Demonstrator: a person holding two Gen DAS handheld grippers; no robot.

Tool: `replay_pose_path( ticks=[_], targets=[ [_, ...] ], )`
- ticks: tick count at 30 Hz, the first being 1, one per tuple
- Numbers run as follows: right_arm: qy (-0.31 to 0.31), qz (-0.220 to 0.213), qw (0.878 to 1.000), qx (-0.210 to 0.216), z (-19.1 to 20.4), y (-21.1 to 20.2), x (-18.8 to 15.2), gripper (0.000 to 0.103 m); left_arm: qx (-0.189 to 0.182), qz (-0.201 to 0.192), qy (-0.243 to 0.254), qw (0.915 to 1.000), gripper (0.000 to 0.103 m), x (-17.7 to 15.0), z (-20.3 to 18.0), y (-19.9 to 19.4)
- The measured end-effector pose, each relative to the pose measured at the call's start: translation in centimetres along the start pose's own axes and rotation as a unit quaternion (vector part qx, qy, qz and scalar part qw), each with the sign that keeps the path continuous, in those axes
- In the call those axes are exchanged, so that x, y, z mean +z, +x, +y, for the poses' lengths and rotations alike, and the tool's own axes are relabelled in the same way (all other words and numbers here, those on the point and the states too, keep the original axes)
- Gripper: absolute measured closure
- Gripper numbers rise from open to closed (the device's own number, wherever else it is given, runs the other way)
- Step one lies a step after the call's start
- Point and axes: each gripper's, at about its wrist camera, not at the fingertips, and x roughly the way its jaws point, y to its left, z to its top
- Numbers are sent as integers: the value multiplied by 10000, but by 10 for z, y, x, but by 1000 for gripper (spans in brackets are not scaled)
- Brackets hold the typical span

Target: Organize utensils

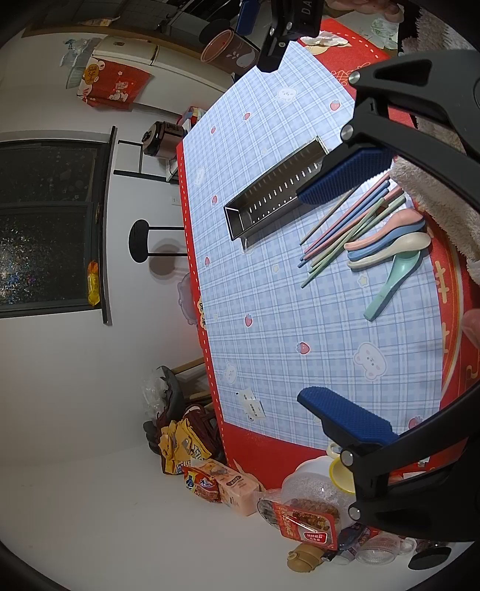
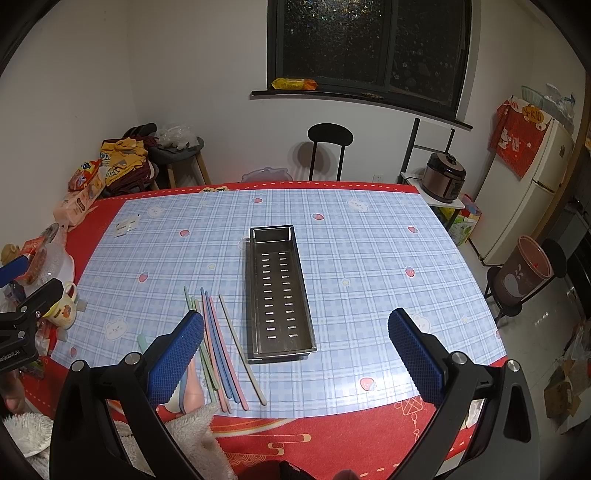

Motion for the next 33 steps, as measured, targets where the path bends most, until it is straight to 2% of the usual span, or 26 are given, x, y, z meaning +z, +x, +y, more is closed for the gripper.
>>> replay_pose_path(
  ticks=[5, 9, 11, 14, 16, 17, 21, 24, 27, 30, 33],
  targets=[
    [69, 84, 9999, 105, -4, 3, -2, 5, -113, 52, -84, 9999, 5, -3, 3, 1],
    [40, 68, 9993, 353, -8, 8, 5, 5, -588, 111, -365, 9975, 6, -1, 23, 5],
    [59, 0, 9985, 540, -13, 12, 10, 5, -475, 158, -518, 9974, 5, 0, 37, 10],
    [113, -113, 9959, 896, -18, 24, 18, 5, -598, 127, -624, 9962, 5, -1, 53, 19],
    [79, -106, 9929, 1183, -16, 37, 20, 5, -502, 196, -624, 9966, 5, -5, 58, 26],
    [43, -59, 9909, 1342, -13, 46, 18, 5, -479, 269, -608, 9966, 5, -8, 60, 31],
    [-205, 177, 9881, 1515, 6, 73, 8, 5, -534, 766, -655, 9935, 5, -24, 66, 59],
    [-436, 452, 9841, 1660, 25, 95, -6, 5, -676, 1239, -749, 9871, 5, -46, 68, 85],
    [-514, 806, 9804, 1724, 38, 113, -20, 5, -464, 1437, -850, 9849, 6, -60, 68, 100],
    [-451, 1280, 9744, 1791, 46, 132, -36, 5, -696, 1642, -1178, 9769, 6, -76, 75, 114],
    [-569, 1540, 9698, 1807, 56, 142, -53, 7, -759, 1763, -1353, 9720, 6, -89, 78, 120]
  ],
)
